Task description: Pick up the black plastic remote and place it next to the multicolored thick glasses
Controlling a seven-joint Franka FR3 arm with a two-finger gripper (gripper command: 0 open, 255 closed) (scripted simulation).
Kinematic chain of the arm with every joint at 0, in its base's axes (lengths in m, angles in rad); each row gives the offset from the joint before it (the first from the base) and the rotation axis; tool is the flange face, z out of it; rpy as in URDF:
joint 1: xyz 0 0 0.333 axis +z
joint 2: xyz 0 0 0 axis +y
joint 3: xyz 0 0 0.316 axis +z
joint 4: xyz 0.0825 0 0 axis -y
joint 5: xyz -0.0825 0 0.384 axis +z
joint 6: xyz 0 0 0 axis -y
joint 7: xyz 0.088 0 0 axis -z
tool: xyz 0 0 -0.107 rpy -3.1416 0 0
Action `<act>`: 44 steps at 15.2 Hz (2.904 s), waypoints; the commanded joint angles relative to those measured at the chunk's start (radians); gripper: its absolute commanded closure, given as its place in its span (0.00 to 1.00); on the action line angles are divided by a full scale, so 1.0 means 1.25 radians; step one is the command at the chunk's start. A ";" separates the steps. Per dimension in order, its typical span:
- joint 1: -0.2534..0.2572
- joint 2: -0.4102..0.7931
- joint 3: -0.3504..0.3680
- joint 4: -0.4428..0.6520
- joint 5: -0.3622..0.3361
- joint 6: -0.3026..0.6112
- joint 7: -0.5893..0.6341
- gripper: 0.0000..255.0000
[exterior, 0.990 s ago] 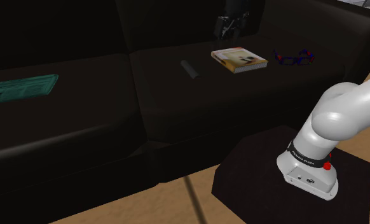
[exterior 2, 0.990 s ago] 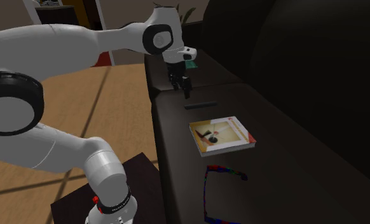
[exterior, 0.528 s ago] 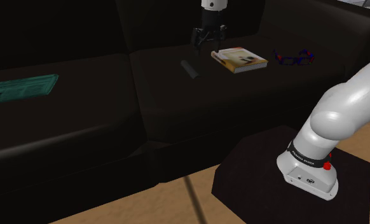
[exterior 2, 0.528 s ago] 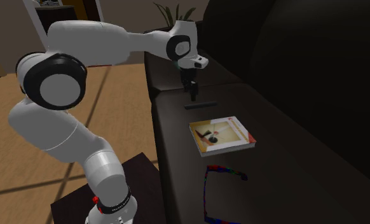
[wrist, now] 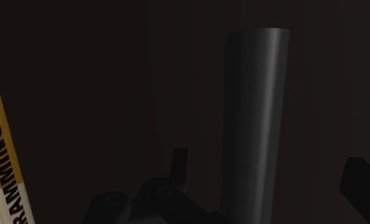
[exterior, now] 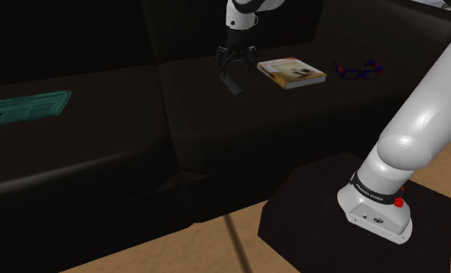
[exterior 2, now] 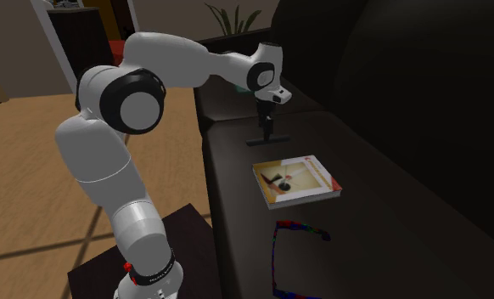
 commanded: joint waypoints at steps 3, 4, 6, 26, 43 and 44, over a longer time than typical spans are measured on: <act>0.002 0.019 0.002 -0.025 0.000 0.043 0.006 0.00; 0.002 0.021 0.003 -0.033 0.000 0.053 0.007 0.00; 0.003 0.025 0.003 -0.045 0.000 0.069 0.007 0.00; 0.002 0.019 0.003 -0.020 0.000 0.038 0.008 1.00; 0.001 0.015 0.001 0.159 -0.003 -0.144 0.018 1.00; 0.001 0.016 0.001 0.171 -0.004 -0.155 0.019 1.00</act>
